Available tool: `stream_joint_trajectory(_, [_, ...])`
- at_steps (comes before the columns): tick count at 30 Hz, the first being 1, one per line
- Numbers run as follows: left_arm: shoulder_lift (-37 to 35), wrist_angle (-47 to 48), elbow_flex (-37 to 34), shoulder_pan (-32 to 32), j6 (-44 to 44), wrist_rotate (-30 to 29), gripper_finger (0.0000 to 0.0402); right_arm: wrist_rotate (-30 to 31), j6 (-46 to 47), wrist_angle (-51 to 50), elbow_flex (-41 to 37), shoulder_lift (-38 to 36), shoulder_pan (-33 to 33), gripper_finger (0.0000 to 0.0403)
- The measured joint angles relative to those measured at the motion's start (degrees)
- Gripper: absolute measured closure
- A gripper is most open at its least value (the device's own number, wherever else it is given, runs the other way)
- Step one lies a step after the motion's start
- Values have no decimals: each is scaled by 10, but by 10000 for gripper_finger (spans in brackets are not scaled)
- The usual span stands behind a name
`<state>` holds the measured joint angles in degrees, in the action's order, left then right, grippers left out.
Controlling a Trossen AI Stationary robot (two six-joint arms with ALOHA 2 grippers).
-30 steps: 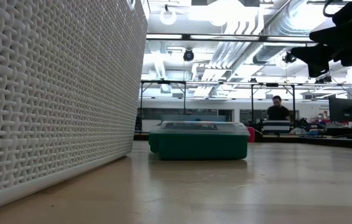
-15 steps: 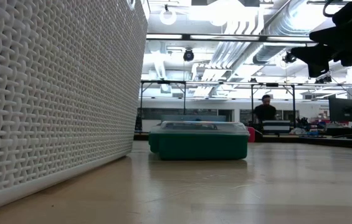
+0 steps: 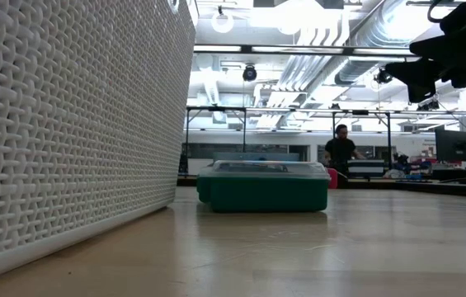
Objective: Pick & place medical supplies in basket/bin
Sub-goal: Return to Home Position
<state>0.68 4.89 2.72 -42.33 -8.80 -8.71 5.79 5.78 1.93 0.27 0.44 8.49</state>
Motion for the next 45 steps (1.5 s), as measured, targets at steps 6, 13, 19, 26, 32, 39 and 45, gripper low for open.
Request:
stream_joint_trajectory(6, [-5, 0, 0, -1, -6, -1, 208, 0, 0, 0, 0, 0, 0, 167])
stream_joint_trajectory(13, [-5, 0, 0, -15, -7, 12, 208, 0, 0, 0, 0, 0, 0, 167])
stream_joint_trajectory(19, [-5, 0, 0, -16, -6, 14, 208, 0, 0, 0, 0, 0, 0, 167])
stream_joint_trajectory(26, [-5, -1, 0, -16, 10, 13, 208, 0, 0, 0, 0, 0, 0, 167])
stream_joint_trajectory(32, [-5, -7, 0, -16, 11, 13, 208, 0, 0, 0, 0, 0, 0, 167])
stream_joint_trajectory(39, [-5, -39, -3, -16, 48, 11, 208, 0, 0, 0, 0, 0, 0, 167])
stream_joint_trajectory(45, [-5, -41, -3, -16, 49, 11, 208, 0, 0, 0, 0, 0, 0, 167])
